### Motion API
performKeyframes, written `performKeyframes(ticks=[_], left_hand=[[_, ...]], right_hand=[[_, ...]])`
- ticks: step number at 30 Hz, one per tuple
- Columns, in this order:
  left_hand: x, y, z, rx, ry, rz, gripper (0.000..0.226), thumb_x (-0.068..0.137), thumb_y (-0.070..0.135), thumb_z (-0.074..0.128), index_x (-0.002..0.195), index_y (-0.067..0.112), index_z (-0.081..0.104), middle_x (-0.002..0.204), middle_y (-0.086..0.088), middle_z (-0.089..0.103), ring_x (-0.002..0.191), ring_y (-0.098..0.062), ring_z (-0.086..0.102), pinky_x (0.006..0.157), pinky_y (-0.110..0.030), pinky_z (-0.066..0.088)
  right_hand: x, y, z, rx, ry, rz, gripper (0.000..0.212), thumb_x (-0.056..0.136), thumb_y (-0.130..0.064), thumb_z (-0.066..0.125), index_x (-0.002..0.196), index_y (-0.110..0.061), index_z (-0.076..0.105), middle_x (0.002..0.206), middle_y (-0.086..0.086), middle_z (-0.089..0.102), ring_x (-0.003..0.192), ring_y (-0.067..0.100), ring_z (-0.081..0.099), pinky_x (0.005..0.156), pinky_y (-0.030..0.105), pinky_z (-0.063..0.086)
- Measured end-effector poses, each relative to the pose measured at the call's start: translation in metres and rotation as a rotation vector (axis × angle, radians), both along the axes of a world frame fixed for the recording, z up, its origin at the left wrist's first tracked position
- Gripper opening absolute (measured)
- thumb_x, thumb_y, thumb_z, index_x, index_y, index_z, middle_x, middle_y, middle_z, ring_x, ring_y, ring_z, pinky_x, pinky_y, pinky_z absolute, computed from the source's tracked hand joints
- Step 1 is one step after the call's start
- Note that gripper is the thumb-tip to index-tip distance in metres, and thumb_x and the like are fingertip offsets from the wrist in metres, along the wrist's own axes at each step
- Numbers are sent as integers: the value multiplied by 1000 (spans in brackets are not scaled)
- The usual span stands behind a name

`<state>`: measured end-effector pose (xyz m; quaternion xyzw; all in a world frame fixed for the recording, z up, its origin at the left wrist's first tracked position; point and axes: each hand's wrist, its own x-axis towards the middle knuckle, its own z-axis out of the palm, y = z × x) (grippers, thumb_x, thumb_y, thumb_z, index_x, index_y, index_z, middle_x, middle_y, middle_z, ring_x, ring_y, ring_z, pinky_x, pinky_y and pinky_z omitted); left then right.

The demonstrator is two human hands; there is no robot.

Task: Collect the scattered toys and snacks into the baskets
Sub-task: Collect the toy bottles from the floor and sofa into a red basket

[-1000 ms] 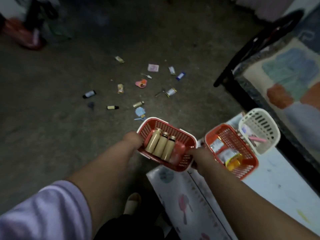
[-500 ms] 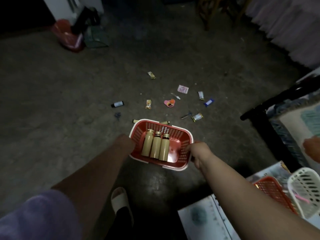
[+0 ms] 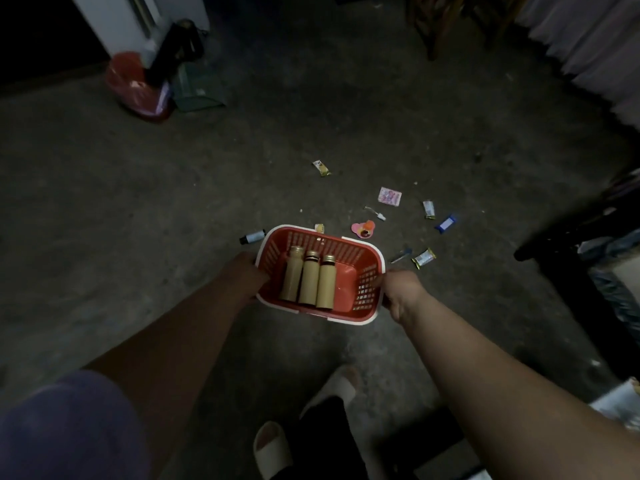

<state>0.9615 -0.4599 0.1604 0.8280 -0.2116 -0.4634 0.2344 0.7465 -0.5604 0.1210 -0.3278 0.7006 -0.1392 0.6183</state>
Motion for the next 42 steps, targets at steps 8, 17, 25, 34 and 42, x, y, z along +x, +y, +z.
performKeyframes(ticks=[8, 17, 25, 34, 42], left_hand=[[48, -109, -57, -27, -18, 5, 42, 87, 6, 60, 129, 5, 54, 123, -21, 62, 107, -36, 61, 86, -45, 53], [102, -219, -202, -19, -80, -118, 47, 86, 20, 63, 131, 13, 52, 128, -14, 60, 112, -33, 60, 96, -45, 49], [127, -256, -384, -84, 60, -120, 51, 88, 16, 59, 137, 18, 46, 133, -13, 56, 118, -33, 55, 98, -49, 48], [124, -255, -532, -164, 83, -147, 47, 89, 4, 58, 134, 8, 46, 126, -16, 57, 104, -31, 57, 79, -43, 53], [120, -243, -566, -198, 197, -51, 51, 87, -2, 56, 137, 9, 46, 128, -17, 57, 112, -35, 56, 77, -44, 51]], right_hand=[[43, -113, -44, -51, -5, 24, 34, 80, 19, 39, 72, -10, 56, 72, 9, 59, 61, 21, 57, 52, 25, 45], [81, -210, -158, -172, 19, -58, 42, 81, 21, 37, 68, -15, 52, 67, 4, 55, 58, 16, 53, 39, 16, 38], [96, -236, -350, -331, 29, -7, 36, 78, 20, 45, 87, -7, 67, 75, 5, 63, 61, 13, 59, 39, 12, 40], [69, -238, -511, -304, -35, 47, 38, 81, 14, 42, 99, -7, 69, 67, 1, 68, 59, 14, 60, 56, 19, 50], [27, -211, -581, -265, 647, 1143, 43, 97, -33, 45, 138, -17, 49, 144, 9, 44, 133, 27, 40, 112, 35, 28]])
